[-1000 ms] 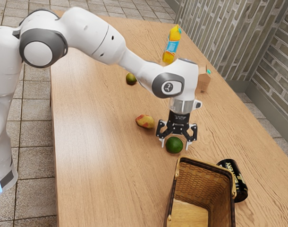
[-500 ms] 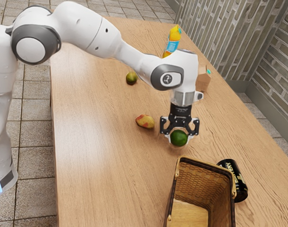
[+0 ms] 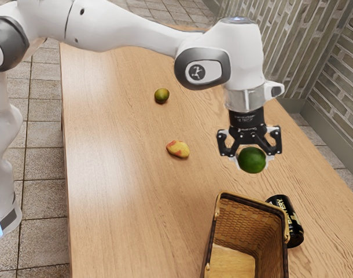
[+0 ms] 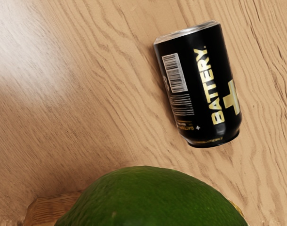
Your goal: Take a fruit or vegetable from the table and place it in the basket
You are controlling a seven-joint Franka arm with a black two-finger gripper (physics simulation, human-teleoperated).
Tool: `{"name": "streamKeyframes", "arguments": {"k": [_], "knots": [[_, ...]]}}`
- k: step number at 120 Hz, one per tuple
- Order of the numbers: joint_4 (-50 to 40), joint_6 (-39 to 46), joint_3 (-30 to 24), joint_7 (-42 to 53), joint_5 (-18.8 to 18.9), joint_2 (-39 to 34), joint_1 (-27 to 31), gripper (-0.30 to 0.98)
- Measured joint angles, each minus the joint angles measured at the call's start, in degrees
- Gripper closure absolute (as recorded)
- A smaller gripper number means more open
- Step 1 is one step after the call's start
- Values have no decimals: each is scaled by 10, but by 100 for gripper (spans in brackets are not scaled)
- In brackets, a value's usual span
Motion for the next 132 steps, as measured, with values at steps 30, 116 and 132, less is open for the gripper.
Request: {"name": "streamKeyframes", "arguments": {"k": [30, 116, 132], "knots": [[41, 3, -2, -46, -12, 48, -31, 36], [78, 45, -18, -106, -101, 106, -72, 6], [52, 30, 44, -128, -99, 71, -65, 2]]}}
